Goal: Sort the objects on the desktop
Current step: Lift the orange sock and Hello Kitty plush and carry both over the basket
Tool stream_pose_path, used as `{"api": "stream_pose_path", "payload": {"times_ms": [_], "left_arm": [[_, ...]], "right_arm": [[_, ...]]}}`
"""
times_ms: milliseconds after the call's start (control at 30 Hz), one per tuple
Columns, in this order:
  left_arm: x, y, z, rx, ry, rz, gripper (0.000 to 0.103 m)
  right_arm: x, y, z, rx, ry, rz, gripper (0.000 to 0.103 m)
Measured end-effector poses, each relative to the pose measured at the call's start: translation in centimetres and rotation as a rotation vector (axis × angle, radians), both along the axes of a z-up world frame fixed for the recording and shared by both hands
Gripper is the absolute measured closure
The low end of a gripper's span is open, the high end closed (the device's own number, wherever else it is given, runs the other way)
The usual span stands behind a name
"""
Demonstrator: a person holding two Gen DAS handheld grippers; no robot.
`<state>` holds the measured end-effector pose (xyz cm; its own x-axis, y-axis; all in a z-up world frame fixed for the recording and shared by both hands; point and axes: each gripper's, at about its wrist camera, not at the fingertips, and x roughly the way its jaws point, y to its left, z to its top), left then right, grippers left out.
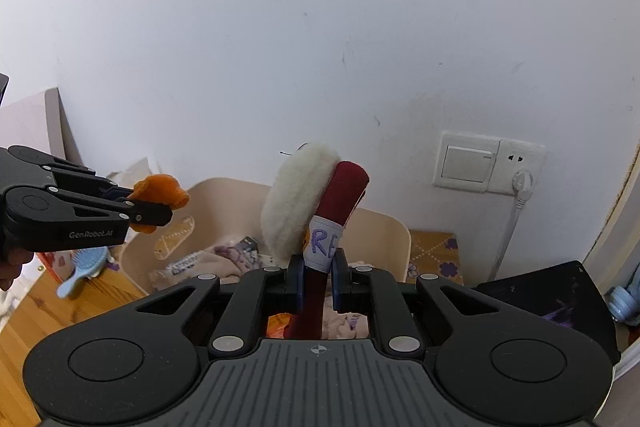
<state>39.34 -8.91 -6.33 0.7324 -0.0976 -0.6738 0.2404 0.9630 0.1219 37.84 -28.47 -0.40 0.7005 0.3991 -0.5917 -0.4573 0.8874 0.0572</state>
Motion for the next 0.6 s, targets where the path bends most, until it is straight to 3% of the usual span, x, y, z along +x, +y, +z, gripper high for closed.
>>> {"api": "stream_pose_path", "payload": {"times_ms": [600], "left_arm": [[4.7, -2.8, -5.9, 0.052, 0.122, 0.046, 0.09]], "right_arm": [[5.0, 1.2, -5.5, -0.047, 0.154, 0.035, 0.091]]}}
